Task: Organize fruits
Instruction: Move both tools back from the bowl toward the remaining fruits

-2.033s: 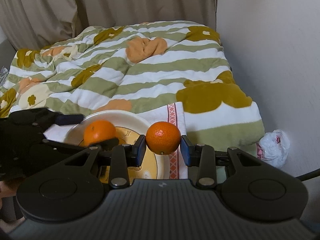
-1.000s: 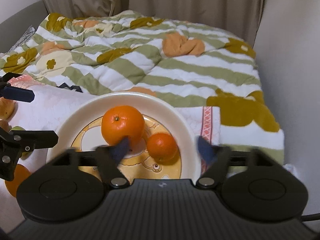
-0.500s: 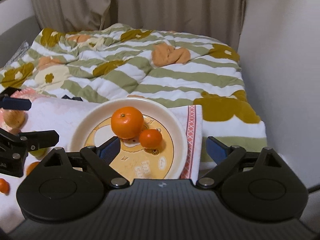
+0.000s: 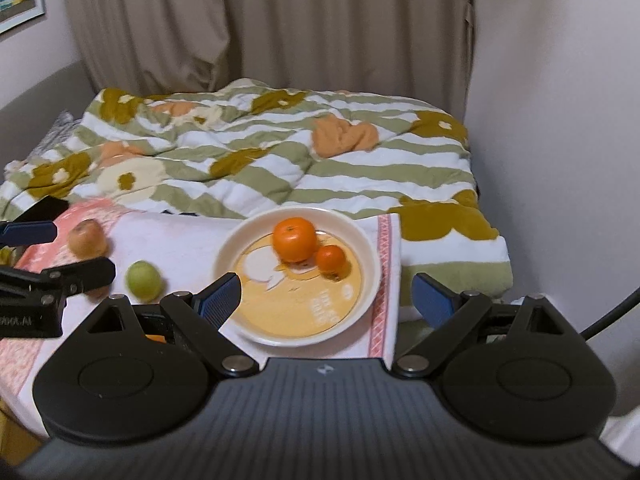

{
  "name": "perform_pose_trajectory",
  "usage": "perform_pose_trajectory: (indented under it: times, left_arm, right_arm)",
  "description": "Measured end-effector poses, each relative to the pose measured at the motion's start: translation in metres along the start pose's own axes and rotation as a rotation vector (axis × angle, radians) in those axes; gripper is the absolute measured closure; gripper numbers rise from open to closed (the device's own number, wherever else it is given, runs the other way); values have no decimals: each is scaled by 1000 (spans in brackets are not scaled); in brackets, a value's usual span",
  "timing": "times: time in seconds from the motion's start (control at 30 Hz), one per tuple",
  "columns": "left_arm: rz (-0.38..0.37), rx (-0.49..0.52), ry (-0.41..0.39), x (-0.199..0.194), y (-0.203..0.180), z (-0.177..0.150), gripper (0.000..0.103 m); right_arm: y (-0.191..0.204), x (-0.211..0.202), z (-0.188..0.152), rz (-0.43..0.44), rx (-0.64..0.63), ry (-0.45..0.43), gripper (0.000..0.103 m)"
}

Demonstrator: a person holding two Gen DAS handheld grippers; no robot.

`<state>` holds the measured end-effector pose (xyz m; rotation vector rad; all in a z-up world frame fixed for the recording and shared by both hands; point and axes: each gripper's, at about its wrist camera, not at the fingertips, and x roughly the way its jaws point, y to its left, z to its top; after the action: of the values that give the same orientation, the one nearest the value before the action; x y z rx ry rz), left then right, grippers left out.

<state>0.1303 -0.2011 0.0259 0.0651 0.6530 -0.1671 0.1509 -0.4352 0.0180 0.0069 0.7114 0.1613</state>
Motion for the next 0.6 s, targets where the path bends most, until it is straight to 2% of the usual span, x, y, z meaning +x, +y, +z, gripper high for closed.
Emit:
perform_pose_trajectory:
  times: [0.33,0.6]
  left_arm:
    - [113,-9,-28,-60,53,-33,3]
    - [137,-34,-38,-86,120,-67,3]
  right_arm:
    - [50,-44,-20,37,-2,-22,0]
    - [109,-59,-48,-1,8,-20,0]
